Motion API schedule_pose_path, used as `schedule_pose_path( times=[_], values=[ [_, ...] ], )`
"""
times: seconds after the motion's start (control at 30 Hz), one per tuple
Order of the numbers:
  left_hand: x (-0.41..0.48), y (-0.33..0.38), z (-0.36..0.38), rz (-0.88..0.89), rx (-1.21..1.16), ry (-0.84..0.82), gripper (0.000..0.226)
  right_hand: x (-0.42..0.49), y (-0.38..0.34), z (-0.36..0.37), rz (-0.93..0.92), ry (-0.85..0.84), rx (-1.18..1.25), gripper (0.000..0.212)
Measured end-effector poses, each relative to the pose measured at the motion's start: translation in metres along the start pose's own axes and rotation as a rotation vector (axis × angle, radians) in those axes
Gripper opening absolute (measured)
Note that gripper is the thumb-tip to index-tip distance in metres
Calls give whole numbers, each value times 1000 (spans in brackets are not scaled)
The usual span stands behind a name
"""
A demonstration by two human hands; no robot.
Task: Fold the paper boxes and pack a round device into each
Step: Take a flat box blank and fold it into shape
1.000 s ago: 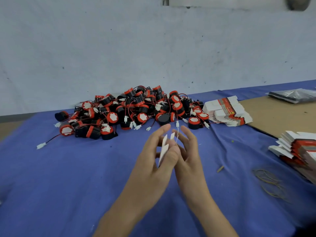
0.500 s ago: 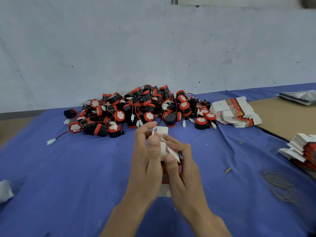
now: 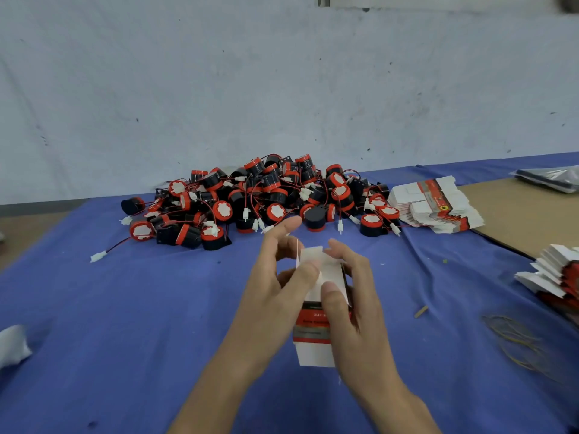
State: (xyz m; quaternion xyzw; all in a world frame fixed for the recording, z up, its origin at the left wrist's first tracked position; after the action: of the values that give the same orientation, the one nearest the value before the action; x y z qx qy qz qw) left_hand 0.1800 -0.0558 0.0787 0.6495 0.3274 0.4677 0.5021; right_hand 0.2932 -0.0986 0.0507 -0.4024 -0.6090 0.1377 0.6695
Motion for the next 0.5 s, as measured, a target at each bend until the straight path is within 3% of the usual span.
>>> schedule_pose_path(
  times=[0.17, 0.27, 0.5],
  values=[
    [0, 2, 2, 25, 59, 46, 38, 3, -8, 2, -101, -46, -152, 33],
    [0, 2, 0, 34, 5, -25, 31, 4, -9, -1, -125, -6, -175, 25],
    [3, -24, 8, -332, -219, -149, 39, 6, -9, -12, -131, 73, -167, 16]
  ],
)
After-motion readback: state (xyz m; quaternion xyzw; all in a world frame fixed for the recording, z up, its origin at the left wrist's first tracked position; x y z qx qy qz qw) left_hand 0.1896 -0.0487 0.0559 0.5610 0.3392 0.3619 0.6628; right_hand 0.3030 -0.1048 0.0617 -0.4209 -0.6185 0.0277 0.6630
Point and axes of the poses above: each hand's wrist, its own x-axis towards the middle knuckle, its own z-axis out of the palm, y = z × x, the point moved 6 cm from there along x, towards the middle knuckle, and after that the axes turned 9 degrees about -z, right-handed, at the moved point
